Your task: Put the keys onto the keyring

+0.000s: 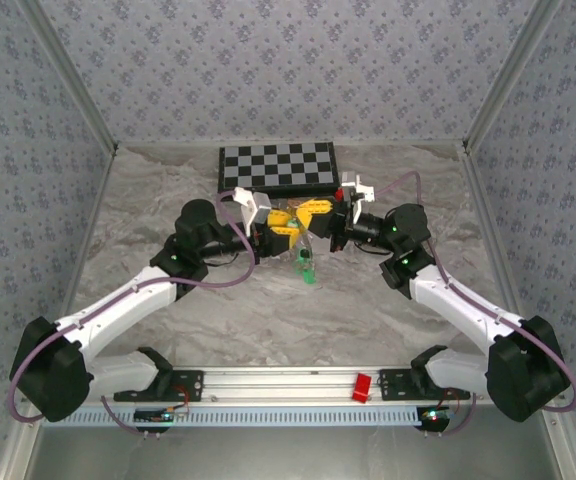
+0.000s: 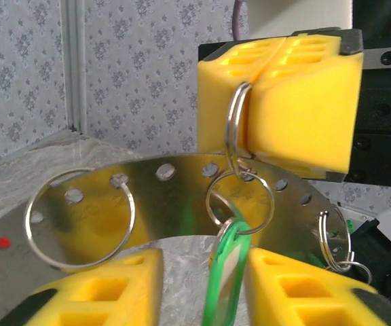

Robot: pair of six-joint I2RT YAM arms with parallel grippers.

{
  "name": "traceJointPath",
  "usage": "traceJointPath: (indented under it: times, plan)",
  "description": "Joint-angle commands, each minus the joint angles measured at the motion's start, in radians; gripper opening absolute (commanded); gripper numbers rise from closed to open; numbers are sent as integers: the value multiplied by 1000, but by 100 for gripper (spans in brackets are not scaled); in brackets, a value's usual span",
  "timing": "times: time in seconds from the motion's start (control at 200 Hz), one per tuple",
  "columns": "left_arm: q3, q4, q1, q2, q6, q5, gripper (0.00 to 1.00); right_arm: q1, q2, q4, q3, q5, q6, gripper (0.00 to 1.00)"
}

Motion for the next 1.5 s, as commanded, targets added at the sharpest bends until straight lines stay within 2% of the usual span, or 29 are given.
traceJointPath:
  times: [0.0, 0.075, 0.325, 0.86, 1.494]
  plan:
    - [30, 66, -9, 0, -6, 42, 32, 3, -4, 49, 6, -17, 16, 0]
    - [34, 67, -10, 5, -8, 53, 28, 3, -6, 49, 5, -17, 16, 0]
    - [27, 52, -10, -6, -2, 54, 0, -5, -10, 43, 1, -16, 16, 0]
    - [64, -92, -4, -43, 70, 43, 0, -22, -85, -123, -8, -17, -101, 0]
    - [96, -110, 10, -27, 66, 41, 0, 7, -111, -334, 0, -28, -248, 0]
